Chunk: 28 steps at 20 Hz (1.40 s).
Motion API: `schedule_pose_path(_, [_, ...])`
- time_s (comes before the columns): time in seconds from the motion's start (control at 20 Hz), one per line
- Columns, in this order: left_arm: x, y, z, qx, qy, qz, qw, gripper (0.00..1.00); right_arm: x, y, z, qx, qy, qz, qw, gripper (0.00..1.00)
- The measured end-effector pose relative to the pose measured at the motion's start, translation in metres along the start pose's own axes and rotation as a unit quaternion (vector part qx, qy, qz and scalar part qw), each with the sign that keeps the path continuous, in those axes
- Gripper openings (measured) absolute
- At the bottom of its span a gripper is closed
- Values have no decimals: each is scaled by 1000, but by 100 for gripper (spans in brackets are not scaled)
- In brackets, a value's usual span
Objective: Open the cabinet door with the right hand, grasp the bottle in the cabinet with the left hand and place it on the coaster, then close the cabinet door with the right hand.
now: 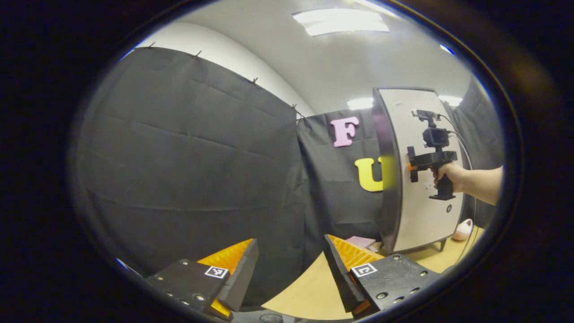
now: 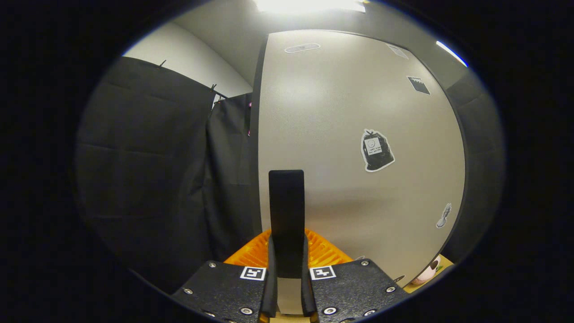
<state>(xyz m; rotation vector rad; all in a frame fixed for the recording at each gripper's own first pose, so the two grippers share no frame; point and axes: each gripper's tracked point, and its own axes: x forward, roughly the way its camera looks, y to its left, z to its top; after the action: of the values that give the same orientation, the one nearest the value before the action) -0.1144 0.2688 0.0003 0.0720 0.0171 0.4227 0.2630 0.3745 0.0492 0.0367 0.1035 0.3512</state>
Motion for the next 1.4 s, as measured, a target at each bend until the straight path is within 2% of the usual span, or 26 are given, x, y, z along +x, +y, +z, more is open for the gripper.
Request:
schedule_pose_path(0.15, [10, -32, 0, -6, -3, -33, 999, 88, -26, 5, 4, 6, -1, 27, 1000, 21])
schedule_pose_path(0.2, [12, -42, 2, -8, -5, -45, 999, 83, -34, 5, 6, 6, -1, 34, 999, 21])
schedule_pose_path(0.3, [17, -65, 10, -9, -10, -69, 998, 83, -38, 3, 5, 9, 3, 50, 999, 21])
schedule_pose_path(0.35, [19, -76, 12, -10, -12, -80, 997, 88, -45, 3, 6, 12, 5, 59, 998, 21])
schedule_pose_path(0.55, [22, -121, 15, -17, -14, -119, 993, 88, -65, -1, 7, 16, 10, 91, 996, 21])
schedule_pose_path(0.6, [21, -132, 15, -18, -14, -127, 992, 83, -69, -2, 8, 18, 10, 99, 995, 21])
schedule_pose_path(0.65, [20, -143, 15, -19, -15, -133, 991, 88, -73, -4, 8, 20, 10, 106, 994, 21])
schedule_pose_path(0.85, [10, -191, 21, -22, -12, -158, 987, 88, -91, -14, 10, 24, 11, 132, 991, 21])
schedule_pose_path(0.9, [7, -202, 21, -20, -11, -162, 986, 83, -95, -16, 10, 25, 11, 137, 990, 21])
schedule_pose_path(0.95, [4, -213, 22, -19, -13, -167, 986, 87, -99, -19, 10, 27, 12, 143, 989, 21])
schedule_pose_path(1.05, [-5, -238, 25, -20, -15, -178, 984, 88, -106, -25, 11, 28, 12, 152, 988, 21])
schedule_pose_path(1.1, [-6, -248, 25, -21, -14, -183, 983, 83, -110, -29, 11, 30, 14, 156, 987, 21])
schedule_pose_path(1.25, [-12, -277, 22, -26, -7, -197, 980, 83, -119, -38, 11, 29, 14, 160, 987, 21])
schedule_pose_path(1.3, [-13, -286, 21, -28, -5, -200, 979, 79, -123, -41, 12, 27, 13, 160, 987, 21])
schedule_pose_path(1.35, [-15, -294, 21, -29, -4, -204, 979, 79, -127, -44, 12, 28, 13, 160, 987, 21])
schedule_pose_path(1.4, [-16, -304, 23, -31, -4, -209, 977, 88, -130, -48, 13, 31, 13, 160, 986, 21])
